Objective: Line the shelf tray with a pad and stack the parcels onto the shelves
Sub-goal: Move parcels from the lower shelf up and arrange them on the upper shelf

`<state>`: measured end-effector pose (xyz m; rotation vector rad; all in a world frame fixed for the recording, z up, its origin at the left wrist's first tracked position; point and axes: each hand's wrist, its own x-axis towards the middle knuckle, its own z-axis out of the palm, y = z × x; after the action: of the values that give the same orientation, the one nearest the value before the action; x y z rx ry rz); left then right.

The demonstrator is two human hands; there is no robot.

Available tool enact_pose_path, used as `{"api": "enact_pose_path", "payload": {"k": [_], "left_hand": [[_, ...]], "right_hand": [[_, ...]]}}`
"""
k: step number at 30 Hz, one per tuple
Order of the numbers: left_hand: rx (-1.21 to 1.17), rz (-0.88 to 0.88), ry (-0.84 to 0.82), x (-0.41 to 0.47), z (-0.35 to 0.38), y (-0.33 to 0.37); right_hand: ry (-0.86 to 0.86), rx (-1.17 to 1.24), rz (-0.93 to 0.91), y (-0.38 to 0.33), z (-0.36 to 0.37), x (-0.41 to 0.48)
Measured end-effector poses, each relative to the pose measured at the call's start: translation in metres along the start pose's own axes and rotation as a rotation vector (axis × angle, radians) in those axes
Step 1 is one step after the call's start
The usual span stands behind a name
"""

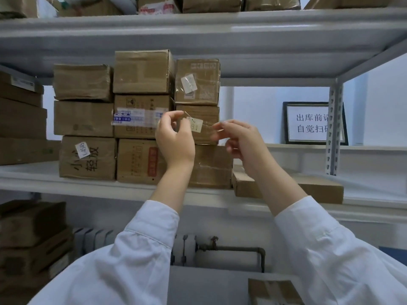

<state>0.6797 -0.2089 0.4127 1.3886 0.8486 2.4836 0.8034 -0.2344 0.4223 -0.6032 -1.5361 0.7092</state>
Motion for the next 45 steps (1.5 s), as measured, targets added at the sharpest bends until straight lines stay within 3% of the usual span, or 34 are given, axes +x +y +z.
{"api": "enact_pose_path", "payload": {"k": [4,9,13,17,24,29,35,39,45], "left_hand": [[-0.154,-0.102,0.036,-0.024,-0.002,0.0],[-0.206,-0.245,0.035,-0.054,-0.003,-0.008],[-0.177,-0.438,-0.184,-0.077,-0.001,-0.014],[-0.151,-0.477,-0.329,-0.094,0.006,-0.011],[-0.139,-0.521,-0.232,-0.147,0.01,-0.031],[-0.116,-0.638,-0.01,-0.194,0.022,-0.061],[-0.054,-0.965,0.09,-0.247,0.045,-0.112],[0.05,-1.337,-0.062,-0.283,0.047,-0.141],[0.237,-1.52,-0.201,-0.311,0.045,-0.147]], "right_hand": [[-0.09,-0.047,0.062,0.012,-0.008,-0.019],[-0.06,-0.043,0.084,0.033,-0.02,-0.04],[-0.243,-0.115,0.136,0.052,-0.035,-0.059],[-0.346,-0.198,0.178,0.062,-0.053,-0.069],[-0.509,-0.353,0.391,0.093,-0.102,-0.1],[-0.265,-0.372,0.552,0.142,-0.125,-0.126],[0.245,-0.257,0.795,0.219,-0.153,-0.15],[0.283,-0.311,0.994,0.251,-0.171,-0.178],[0.229,-0.359,1.217,0.33,-0.206,-0.206]]}}
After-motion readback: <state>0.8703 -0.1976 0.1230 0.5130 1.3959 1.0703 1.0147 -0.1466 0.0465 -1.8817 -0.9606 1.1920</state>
